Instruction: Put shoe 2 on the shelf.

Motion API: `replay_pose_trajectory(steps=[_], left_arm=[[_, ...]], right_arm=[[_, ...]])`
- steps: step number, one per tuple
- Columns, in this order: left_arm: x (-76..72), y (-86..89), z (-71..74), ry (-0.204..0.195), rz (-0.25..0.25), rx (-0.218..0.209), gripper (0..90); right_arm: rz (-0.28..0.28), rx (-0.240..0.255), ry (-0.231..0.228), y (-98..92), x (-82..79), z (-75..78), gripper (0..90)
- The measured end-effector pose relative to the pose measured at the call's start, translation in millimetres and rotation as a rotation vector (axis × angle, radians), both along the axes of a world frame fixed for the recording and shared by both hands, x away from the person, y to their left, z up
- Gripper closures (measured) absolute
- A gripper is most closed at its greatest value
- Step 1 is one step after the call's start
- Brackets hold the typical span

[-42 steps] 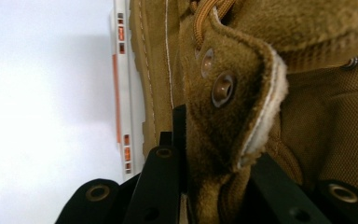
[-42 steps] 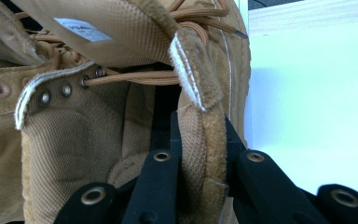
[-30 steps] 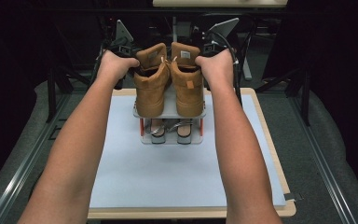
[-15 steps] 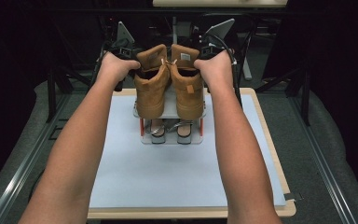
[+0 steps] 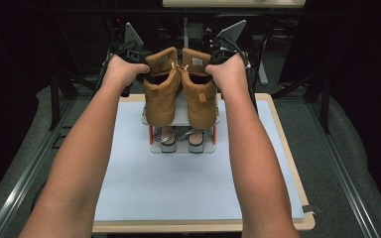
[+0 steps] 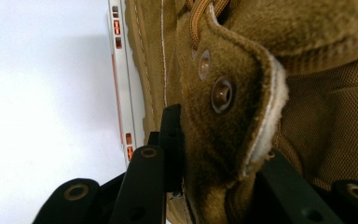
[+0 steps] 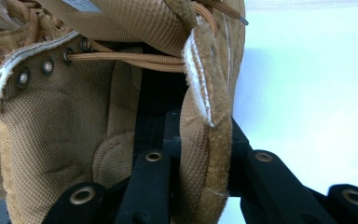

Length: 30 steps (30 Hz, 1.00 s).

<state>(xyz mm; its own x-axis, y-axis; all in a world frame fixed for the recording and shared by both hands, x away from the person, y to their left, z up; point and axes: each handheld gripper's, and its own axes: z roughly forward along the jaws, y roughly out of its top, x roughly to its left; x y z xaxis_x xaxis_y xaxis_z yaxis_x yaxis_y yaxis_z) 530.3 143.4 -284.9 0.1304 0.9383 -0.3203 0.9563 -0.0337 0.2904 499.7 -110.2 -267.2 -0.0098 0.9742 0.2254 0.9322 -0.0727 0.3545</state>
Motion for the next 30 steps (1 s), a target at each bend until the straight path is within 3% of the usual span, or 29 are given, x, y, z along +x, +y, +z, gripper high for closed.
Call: replay_pose_trajectory(steps=[7,30], left_arm=[[0.2,1.7,0.0,-0.002,-0.007,-0.012,70.9],[1.0,8.9,0.4,-0.009,-0.013,-0.038,55.9]], right_arm=[[0.014,-0.016,0.036,-1.0,1.4,0.8,74.7],[0.006,-0.005,0.028,-2.7,0.0,6.6,62.4]])
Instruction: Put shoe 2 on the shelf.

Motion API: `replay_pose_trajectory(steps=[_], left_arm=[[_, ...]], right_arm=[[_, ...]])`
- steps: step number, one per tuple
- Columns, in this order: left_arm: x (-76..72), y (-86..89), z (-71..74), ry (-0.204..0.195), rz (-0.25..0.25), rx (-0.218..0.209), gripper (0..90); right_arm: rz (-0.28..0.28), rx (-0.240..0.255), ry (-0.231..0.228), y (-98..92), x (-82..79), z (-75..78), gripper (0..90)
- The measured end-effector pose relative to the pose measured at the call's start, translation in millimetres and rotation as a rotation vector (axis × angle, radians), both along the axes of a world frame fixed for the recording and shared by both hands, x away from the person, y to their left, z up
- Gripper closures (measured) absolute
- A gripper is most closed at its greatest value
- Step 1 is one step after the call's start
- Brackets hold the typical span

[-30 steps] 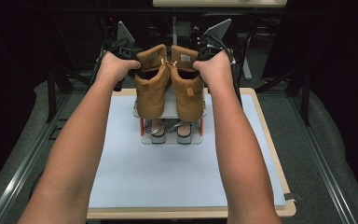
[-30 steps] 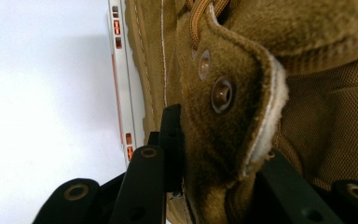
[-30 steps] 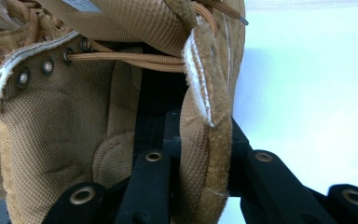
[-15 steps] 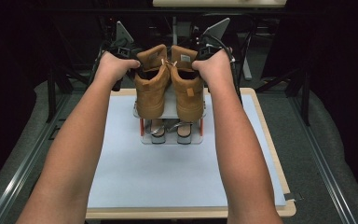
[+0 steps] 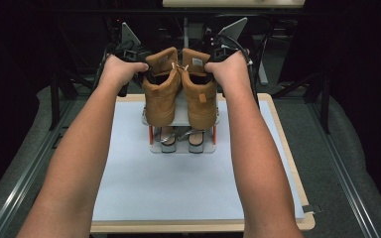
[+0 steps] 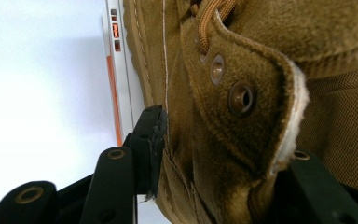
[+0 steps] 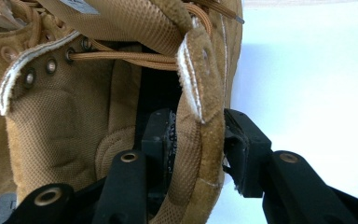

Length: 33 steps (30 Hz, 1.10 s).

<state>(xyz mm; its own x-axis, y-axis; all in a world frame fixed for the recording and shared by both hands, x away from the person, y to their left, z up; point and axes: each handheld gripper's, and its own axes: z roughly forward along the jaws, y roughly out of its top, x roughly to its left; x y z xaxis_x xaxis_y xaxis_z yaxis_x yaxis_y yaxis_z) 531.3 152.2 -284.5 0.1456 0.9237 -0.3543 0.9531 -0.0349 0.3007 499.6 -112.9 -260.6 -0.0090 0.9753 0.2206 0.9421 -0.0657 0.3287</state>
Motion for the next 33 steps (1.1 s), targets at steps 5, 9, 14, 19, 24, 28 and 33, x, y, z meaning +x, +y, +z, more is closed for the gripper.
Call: replay_pose_trajectory(steps=[5,9,14,19,24,28,33], left_arm=[[-1.3,0.8,3.6,0.002,-0.003,-0.006,55.1],[-2.8,1.7,7.2,-0.002,-0.007,-0.009,55.2],[-5.0,3.6,12.7,-0.013,-0.003,-0.003,55.4],[-8.6,5.0,22.0,-0.035,0.005,0.001,55.4],[-12.7,7.0,31.3,-0.051,0.004,0.003,55.2],[-15.9,8.0,37.6,-0.06,0.006,0.008,55.3],[-19.5,8.3,43.2,-0.063,0.001,0.019,55.7]], right_arm=[[-0.001,0.004,-0.002,1.2,-0.3,1.9,62.2],[0.004,-0.001,-0.01,2.2,-0.7,3.9,62.3],[0.006,-0.006,-0.016,2.2,-1.9,6.9,62.5],[0.005,-0.007,-0.028,1.2,-3.2,9.6,62.5],[0.006,-0.003,-0.034,1.0,-5.2,15.4,62.5],[0.008,-0.005,-0.033,0.3,-6.4,16.6,62.6],[0.008,-0.014,-0.033,-1.2,-8.7,20.5,63.2]])
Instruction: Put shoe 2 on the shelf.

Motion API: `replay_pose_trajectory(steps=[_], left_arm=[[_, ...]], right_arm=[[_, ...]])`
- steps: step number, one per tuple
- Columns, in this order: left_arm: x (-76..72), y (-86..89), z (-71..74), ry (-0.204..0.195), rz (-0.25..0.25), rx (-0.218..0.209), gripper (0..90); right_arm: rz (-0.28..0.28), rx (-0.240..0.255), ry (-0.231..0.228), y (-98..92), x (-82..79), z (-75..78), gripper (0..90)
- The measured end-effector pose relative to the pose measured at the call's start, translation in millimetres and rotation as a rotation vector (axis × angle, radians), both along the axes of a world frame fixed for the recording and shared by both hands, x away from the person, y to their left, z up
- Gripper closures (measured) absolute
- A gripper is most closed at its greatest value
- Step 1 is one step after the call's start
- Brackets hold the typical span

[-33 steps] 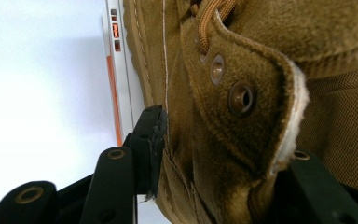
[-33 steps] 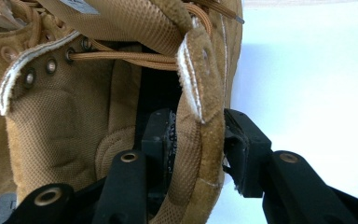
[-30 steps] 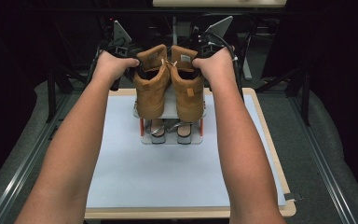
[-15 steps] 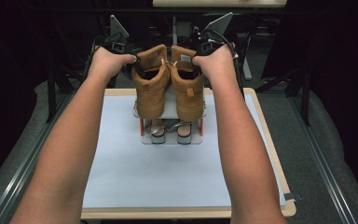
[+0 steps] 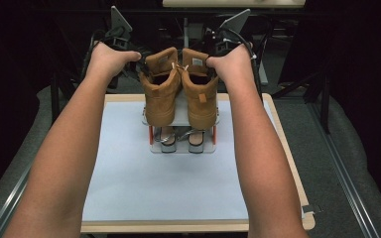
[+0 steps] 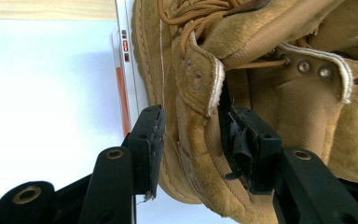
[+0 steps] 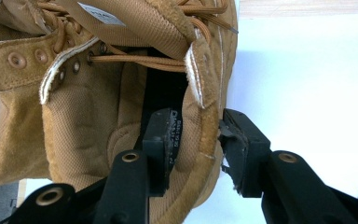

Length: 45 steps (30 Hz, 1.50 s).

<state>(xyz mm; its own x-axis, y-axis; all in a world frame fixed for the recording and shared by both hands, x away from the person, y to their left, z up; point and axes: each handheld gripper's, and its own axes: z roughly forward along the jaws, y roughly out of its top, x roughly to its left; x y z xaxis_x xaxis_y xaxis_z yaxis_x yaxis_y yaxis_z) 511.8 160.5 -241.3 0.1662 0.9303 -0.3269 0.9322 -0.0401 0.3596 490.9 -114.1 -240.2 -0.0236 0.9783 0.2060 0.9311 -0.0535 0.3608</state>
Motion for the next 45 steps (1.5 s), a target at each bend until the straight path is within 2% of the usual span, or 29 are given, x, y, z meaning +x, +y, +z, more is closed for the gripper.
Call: replay_pose_trajectory(steps=[9,13,20,25,35,45], left_arm=[[-9.0,4.1,8.9,-0.014,0.0,0.007,56.9],[-11.9,10.7,10.3,-0.018,0.008,0.011,56.9],[-15.4,23.6,11.0,-0.023,0.025,0.012,57.3],[-20.9,35.5,6.9,-0.023,0.026,0.013,58.5],[-27.5,45.5,2.3,-0.021,0.022,0.023,59.4],[-30.1,59.0,-6.6,-0.003,0.03,0.037,59.4]], right_arm=[[-0.006,0.0,-0.016,-5.0,-8.3,13.0,63.4],[-0.012,0.014,-0.021,-11.9,-12.5,17.7,63.1],[-0.031,0.006,-0.024,-28.2,-17.8,21.4,63.3],[-0.042,-0.008,-0.026,-41.8,-21.8,18.6,63.3],[-0.049,-0.041,-0.012,-61.9,-29.8,8.5,62.8],[-0.061,-0.049,-0.007,-79.0,-34.5,1.6,62.2]])
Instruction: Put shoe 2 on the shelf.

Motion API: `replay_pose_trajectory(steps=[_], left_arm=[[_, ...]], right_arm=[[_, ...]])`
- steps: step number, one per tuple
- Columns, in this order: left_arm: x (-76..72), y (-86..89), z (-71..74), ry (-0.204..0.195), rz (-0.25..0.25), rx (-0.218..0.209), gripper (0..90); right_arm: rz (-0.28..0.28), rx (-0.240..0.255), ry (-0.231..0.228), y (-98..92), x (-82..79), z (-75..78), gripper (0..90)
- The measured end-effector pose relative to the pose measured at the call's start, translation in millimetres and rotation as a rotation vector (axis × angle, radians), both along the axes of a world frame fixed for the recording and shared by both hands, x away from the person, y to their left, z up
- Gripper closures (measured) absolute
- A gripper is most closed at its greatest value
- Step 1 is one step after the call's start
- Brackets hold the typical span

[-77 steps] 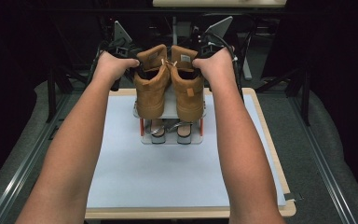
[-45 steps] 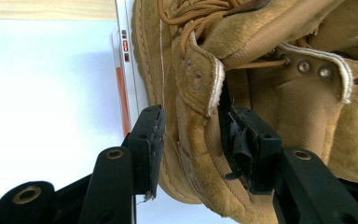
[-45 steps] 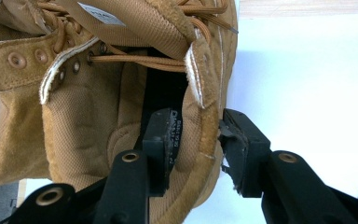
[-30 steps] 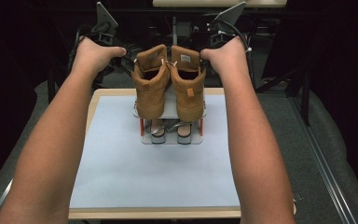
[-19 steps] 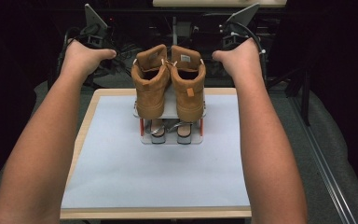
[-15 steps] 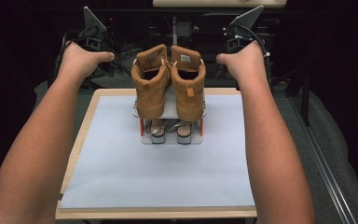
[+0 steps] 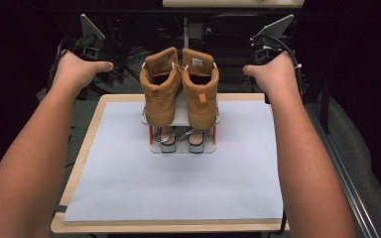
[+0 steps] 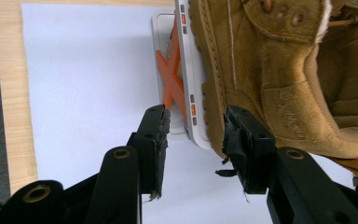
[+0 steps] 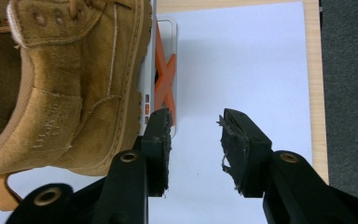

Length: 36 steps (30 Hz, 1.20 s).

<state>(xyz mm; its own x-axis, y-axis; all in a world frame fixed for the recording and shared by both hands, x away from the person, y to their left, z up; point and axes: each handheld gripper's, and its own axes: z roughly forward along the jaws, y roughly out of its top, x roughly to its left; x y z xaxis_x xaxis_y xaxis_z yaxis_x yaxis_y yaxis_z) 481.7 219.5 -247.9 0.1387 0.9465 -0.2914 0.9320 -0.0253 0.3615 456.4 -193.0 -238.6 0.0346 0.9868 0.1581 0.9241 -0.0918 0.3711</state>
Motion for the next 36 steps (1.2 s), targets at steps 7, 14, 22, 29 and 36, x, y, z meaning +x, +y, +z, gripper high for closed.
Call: replay_pose_trajectory(steps=[7,14,22,29,36], left_arm=[[-8.4,3.9,-5.8,-0.001,-0.027,0.035,59.2],[-24.0,12.6,-15.5,0.009,-0.07,0.062,58.9],[-38.6,17.6,-39.9,0.032,-0.097,0.088,59.7],[-50.9,19.9,-66.3,0.059,-0.124,0.08,59.9],[-67.1,27.5,-95.4,0.038,-0.108,0.111,56.2]], right_arm=[[0.024,-0.016,0.003,-2.1,-7.4,-2.6,61.5],[0.092,-0.071,0.006,0.7,-23.8,-13.5,60.6],[0.167,-0.105,0.049,1.9,-39.0,-42.0,60.3],[0.211,-0.118,0.077,1.3,-51.3,-64.9,60.4],[0.261,-0.106,0.079,-5.3,-66.9,-88.6,60.4]])
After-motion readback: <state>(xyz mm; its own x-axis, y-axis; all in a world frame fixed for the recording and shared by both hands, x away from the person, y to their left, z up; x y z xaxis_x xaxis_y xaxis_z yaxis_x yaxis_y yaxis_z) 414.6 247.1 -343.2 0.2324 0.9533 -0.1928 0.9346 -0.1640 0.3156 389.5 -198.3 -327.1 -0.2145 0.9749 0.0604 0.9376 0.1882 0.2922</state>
